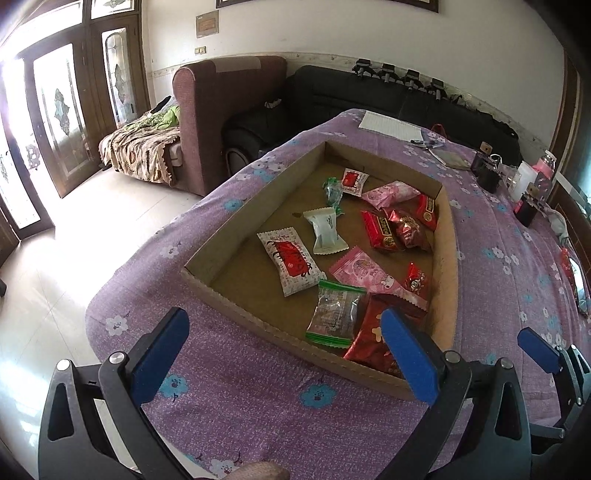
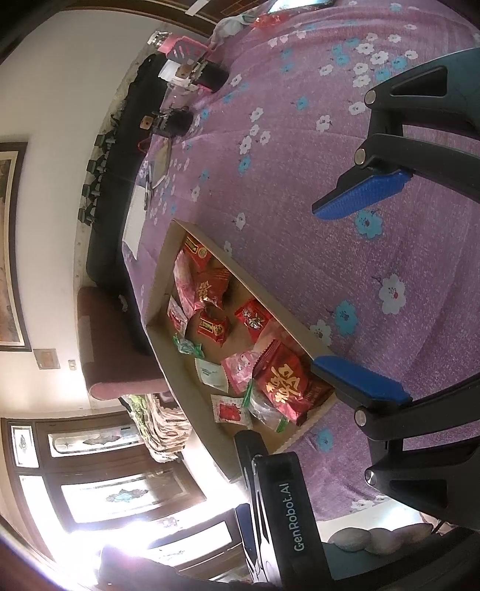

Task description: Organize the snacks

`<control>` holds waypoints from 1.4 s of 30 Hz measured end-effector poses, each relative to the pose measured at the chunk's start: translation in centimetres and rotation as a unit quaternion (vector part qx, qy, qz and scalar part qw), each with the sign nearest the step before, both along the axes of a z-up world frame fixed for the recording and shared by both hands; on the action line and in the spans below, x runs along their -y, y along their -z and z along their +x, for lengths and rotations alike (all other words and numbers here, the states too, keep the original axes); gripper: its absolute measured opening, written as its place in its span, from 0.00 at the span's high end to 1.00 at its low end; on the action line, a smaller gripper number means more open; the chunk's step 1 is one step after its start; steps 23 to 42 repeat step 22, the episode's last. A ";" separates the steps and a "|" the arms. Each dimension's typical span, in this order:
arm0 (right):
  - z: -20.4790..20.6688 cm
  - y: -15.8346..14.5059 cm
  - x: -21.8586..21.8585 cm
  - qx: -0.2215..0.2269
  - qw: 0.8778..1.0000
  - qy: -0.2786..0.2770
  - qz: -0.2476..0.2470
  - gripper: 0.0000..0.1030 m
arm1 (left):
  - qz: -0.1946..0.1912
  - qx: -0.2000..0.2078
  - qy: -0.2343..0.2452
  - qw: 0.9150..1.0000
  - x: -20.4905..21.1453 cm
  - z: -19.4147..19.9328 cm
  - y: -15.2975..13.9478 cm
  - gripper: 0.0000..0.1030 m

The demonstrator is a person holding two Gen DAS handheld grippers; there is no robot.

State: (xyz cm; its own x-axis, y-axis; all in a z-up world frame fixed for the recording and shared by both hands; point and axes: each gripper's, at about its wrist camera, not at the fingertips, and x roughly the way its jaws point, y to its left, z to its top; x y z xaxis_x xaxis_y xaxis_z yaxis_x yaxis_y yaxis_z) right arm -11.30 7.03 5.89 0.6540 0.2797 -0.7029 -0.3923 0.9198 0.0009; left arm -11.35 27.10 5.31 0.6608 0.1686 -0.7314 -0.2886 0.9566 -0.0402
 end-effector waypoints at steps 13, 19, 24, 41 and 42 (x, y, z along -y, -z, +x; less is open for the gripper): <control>0.1 0.4 0.0 -0.006 1.000 -0.002 0.005 0.24 | -0.003 -0.007 -0.003 1.000 -0.1 0.3 0.5 0.00; 0.1 0.4 0.1 -0.007 1.000 -0.003 0.009 0.24 | 0.001 -0.004 -0.009 1.000 0.0 0.2 0.5 0.00; 0.1 0.4 0.1 -0.006 1.000 -0.003 0.008 0.24 | -0.001 -0.006 -0.013 1.000 -0.1 0.2 0.5 0.00; 0.1 0.4 0.1 -0.006 1.000 -0.003 0.008 0.24 | -0.001 -0.006 -0.013 1.000 -0.1 0.2 0.5 0.00; 0.1 0.4 0.1 -0.006 1.000 -0.003 0.008 0.24 | -0.001 -0.006 -0.013 1.000 -0.1 0.2 0.5 0.00</control>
